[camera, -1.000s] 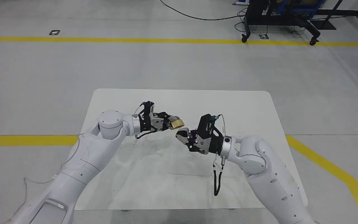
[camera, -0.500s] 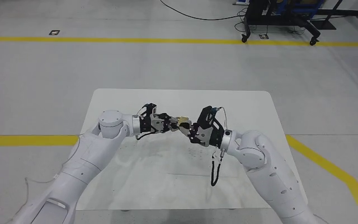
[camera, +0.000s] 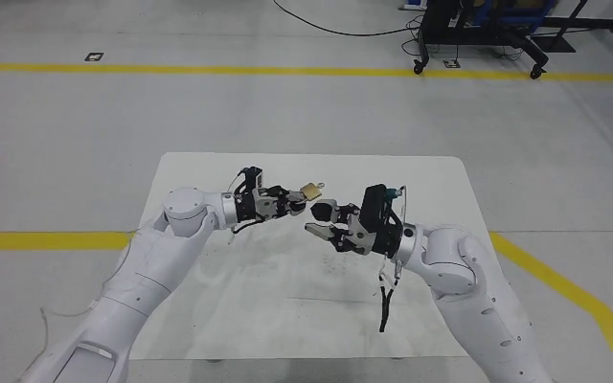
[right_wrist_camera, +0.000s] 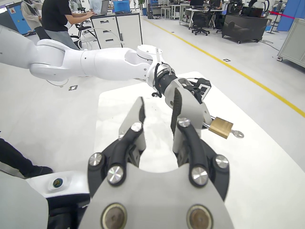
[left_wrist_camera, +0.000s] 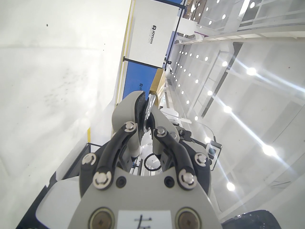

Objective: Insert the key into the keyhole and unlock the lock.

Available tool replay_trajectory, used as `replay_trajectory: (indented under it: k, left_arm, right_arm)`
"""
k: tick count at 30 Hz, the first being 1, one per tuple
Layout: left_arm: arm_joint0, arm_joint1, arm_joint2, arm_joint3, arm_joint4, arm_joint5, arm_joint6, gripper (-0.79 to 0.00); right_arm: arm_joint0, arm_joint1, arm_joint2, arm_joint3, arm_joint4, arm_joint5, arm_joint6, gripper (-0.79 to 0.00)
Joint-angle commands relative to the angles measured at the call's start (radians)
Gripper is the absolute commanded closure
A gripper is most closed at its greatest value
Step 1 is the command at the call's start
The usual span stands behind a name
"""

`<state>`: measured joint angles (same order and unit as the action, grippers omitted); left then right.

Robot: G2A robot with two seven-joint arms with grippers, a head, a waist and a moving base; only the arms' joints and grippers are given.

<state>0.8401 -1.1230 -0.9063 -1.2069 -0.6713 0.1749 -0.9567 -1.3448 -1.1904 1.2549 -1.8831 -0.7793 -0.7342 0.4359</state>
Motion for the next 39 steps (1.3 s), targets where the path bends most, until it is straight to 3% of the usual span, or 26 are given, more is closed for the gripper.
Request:
replay_trajectory:
  k: [1, 8, 12, 28, 39]
  left_arm:
    - [0.002, 0.003, -0.001, -0.026, 0.045, -0.062, -0.028, 0.000]
    - [0.024, 0.020, 0.005, -0.084, 0.273, -0.272, -0.118, 0.000]
    - [0.043, 0.025, -0.006, -0.107, 0.294, -0.325, -0.126, 0.000]
    - [0.059, 0.023, -0.038, -0.112, 0.279, -0.332, -0.100, 0.000]
    - [0.057, 0.012, -0.063, -0.085, 0.172, -0.249, -0.049, 0.000]
  right_arm:
    - [0.000, 0.000, -0.001, 0.001, 0.001, 0.001, 0.001, -0.785]
    - [-0.005, 0.005, 0.015, -0.005, -0.034, -0.012, 0.003, -0.785]
    - [-0.008, 0.021, 0.035, -0.012, -0.127, -0.075, 0.104, -0.785]
    - [0.041, 0.028, -0.069, 0.057, -0.106, -0.053, 0.169, -0.785]
    - [-0.030, 0.042, -0.022, -0.019, -0.278, -0.047, -0.023, -0.785]
